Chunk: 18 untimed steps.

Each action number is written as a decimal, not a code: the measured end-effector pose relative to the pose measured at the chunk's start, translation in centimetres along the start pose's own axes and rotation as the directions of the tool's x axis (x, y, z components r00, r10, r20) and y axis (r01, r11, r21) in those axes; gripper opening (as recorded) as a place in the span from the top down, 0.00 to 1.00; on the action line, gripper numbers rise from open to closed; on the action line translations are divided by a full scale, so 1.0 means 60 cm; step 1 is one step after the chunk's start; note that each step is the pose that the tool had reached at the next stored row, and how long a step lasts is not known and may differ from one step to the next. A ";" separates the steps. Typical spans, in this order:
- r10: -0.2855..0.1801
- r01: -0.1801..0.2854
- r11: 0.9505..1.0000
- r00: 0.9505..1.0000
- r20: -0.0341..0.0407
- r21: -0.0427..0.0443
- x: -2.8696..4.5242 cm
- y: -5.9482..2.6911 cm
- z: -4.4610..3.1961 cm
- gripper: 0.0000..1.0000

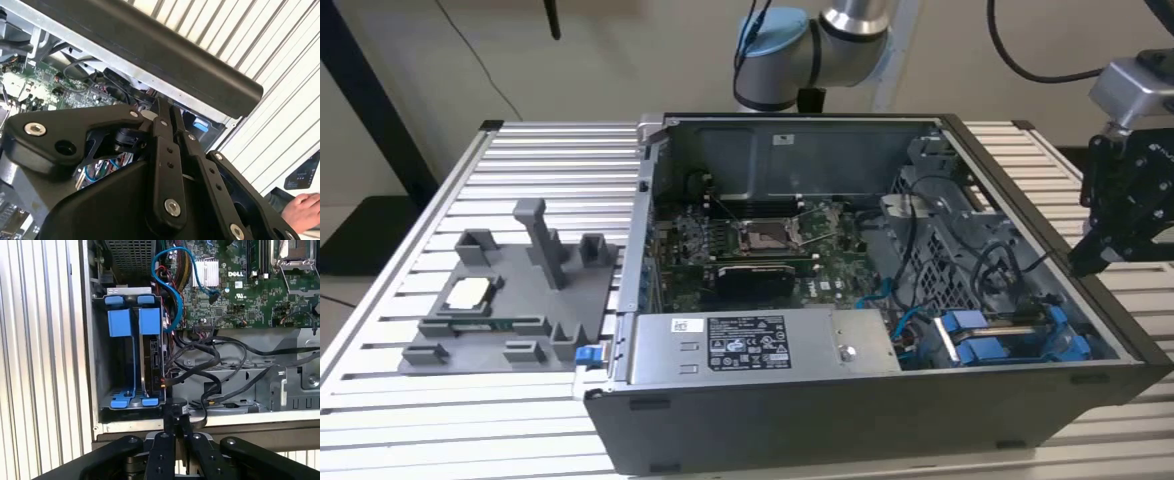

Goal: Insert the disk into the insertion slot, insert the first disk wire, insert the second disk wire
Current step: 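Insert the second disk wire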

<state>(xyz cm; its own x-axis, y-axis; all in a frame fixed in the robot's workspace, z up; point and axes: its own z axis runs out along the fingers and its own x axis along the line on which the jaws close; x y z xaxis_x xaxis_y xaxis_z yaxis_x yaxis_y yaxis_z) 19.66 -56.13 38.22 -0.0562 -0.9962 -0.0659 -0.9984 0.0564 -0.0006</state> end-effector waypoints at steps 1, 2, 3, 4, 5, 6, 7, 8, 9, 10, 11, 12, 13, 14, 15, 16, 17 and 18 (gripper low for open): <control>0.000 0.000 1.000 1.000 0.001 0.000 -0.001 0.003 -0.006 0.84; 0.000 0.000 1.000 1.000 0.002 0.000 -0.001 0.005 -0.010 0.84; 0.000 0.000 1.000 1.000 0.002 0.000 -0.002 0.009 -0.014 0.84; 0.000 0.000 1.000 1.000 0.004 0.000 -0.003 0.014 -0.017 0.84; 0.000 0.000 1.000 1.000 0.005 0.000 -0.003 0.021 -0.019 0.84; 0.000 0.000 1.000 1.000 0.006 0.000 -0.004 0.028 -0.020 0.84; 0.000 0.000 1.000 1.000 0.007 0.000 -0.004 0.036 -0.021 0.84; 0.000 0.000 1.000 1.000 0.007 0.000 -0.004 0.043 -0.022 0.84; 0.000 0.000 1.000 1.000 0.007 0.000 -0.005 0.050 -0.022 0.84; 0.000 0.000 1.000 1.000 0.007 0.000 -0.005 0.058 -0.022 0.84; 0.000 0.000 1.000 1.000 0.007 0.000 -0.005 0.066 -0.022 0.84; 0.000 0.000 1.000 1.000 0.008 0.000 -0.005 0.073 -0.022 0.84; 0.000 0.000 1.000 1.000 0.008 0.000 -0.005 0.081 -0.022 0.84; 0.000 0.000 1.000 1.000 0.008 0.000 -0.004 0.088 -0.022 0.84; 0.000 0.000 1.000 1.000 0.008 0.000 -0.004 0.096 -0.022 0.84; 0.000 0.000 1.000 1.000 0.008 0.000 -0.004 0.104 -0.022 0.84; 0.000 0.000 1.000 1.000 0.008 0.000 -0.003 0.112 -0.022 0.84; 0.000 0.000 1.000 1.000 0.008 0.000 -0.003 0.119 -0.022 0.84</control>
<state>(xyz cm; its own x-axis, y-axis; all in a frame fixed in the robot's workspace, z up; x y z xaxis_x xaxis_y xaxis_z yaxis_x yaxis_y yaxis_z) 12.53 -55.65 39.55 -0.0563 -0.9957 -0.0742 -0.9984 0.0565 -0.0001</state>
